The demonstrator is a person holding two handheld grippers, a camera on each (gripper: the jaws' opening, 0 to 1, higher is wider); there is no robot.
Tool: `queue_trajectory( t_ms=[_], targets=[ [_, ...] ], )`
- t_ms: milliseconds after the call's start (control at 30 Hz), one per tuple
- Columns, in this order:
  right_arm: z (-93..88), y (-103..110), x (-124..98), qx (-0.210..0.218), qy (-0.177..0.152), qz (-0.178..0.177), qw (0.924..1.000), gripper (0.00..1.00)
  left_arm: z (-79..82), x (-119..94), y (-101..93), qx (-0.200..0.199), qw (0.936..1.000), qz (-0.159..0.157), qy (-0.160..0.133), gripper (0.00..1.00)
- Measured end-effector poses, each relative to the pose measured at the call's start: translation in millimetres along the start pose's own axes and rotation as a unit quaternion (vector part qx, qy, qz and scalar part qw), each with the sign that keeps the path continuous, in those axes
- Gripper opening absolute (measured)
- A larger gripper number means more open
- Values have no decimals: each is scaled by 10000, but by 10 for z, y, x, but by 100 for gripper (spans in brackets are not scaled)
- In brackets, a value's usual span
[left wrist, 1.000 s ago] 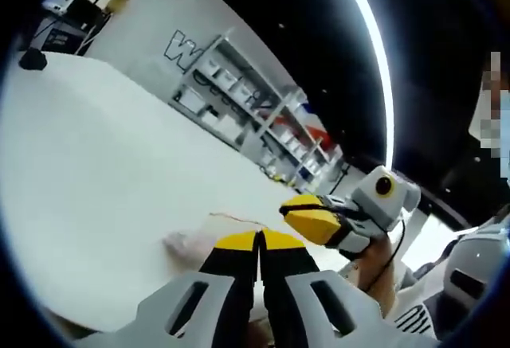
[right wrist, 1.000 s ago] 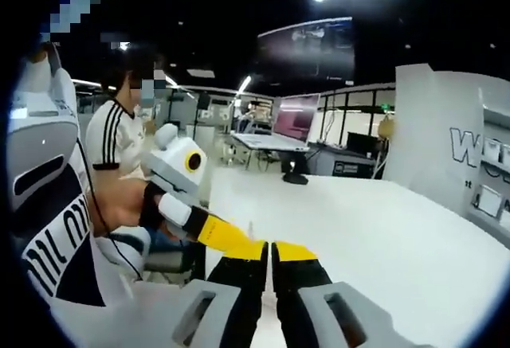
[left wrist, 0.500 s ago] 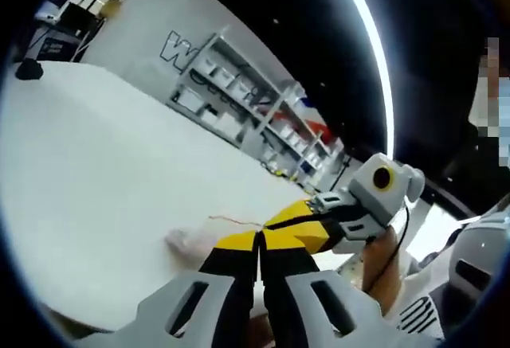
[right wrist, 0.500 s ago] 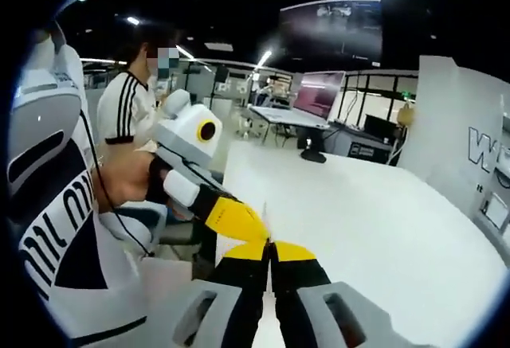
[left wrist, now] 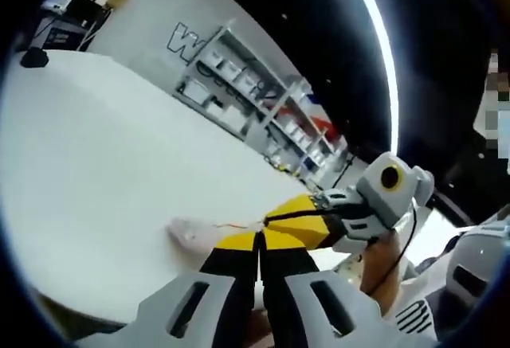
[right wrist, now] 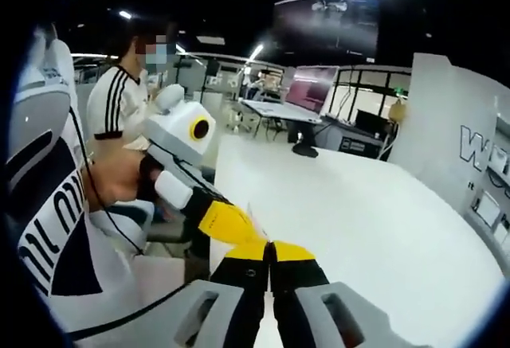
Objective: Open the resealable bag by pulling the two sides of the seal apart until the entire bag opening is separated and visibly accessible.
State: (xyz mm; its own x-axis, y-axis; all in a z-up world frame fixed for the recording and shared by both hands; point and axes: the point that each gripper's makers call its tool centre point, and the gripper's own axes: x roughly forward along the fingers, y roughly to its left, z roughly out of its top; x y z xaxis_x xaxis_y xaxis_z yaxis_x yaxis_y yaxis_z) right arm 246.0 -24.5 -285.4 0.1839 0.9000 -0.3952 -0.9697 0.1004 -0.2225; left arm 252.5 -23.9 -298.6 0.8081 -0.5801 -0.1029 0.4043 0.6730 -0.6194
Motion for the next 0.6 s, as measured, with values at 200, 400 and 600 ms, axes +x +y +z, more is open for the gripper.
queue_trajectory(
  t_ms=[200,400,600],
  targets=[
    [46,-51,-34,-68,-60,-153,9998,0,-21,4,-18,-121,9999,-77,-60,0],
    [57,-80,-59,-72,-120,-242,9996,0,79,-22,-41,-521,9975,-300,-384,2],
    [72,-72,-71,-104,-154,-255,9995,0,105,-6,-109,-846,9941,-495,-468,10]
  ],
)
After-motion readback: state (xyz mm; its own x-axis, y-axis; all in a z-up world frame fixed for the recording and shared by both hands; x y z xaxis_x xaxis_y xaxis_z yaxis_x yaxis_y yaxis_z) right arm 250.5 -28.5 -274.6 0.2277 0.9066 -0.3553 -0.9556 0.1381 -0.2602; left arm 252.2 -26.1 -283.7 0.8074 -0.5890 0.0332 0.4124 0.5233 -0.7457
